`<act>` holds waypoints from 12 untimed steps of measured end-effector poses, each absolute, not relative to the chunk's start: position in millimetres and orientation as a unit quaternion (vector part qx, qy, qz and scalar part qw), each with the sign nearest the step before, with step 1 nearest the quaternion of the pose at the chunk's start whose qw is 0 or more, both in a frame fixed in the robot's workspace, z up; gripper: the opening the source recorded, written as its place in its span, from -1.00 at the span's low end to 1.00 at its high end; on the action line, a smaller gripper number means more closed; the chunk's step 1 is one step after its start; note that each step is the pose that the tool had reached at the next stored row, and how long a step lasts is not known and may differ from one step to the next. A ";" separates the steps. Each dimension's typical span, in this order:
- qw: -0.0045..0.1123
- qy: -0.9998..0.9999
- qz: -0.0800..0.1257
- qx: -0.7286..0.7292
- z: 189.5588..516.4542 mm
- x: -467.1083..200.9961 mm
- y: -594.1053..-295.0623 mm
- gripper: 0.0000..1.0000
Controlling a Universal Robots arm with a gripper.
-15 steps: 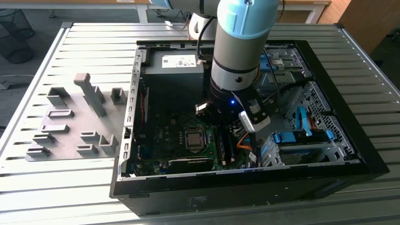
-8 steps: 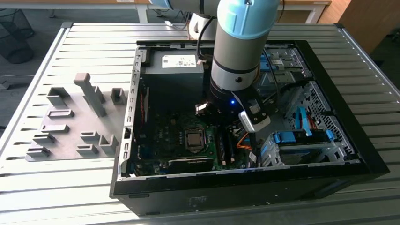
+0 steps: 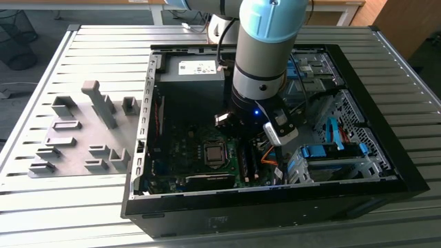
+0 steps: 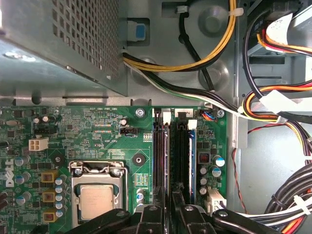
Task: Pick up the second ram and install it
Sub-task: 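Insert the second ram into the second slot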
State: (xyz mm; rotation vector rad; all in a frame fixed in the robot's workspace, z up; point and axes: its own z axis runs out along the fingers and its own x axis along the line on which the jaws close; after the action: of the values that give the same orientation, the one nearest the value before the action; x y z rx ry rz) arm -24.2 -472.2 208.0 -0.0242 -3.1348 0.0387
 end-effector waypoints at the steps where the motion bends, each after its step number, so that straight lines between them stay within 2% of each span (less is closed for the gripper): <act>1: 0.003 -1.000 0.012 -0.008 209.3 -24.2 -472.3 -0.58; 9: 0.003 -1.000 0.012 -0.008 229.7 -24.2 -472.3 -0.58; 11: 0.003 -1.000 0.012 -0.008 230.6 -24.2 -472.3 -0.61; 12: 0.003 -1.000 0.012 -0.008 230.6 -24.2 -472.2 -0.73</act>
State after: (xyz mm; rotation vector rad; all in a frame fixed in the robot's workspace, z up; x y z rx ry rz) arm -24.2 -472.2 230.6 -0.0241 -3.1345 0.0386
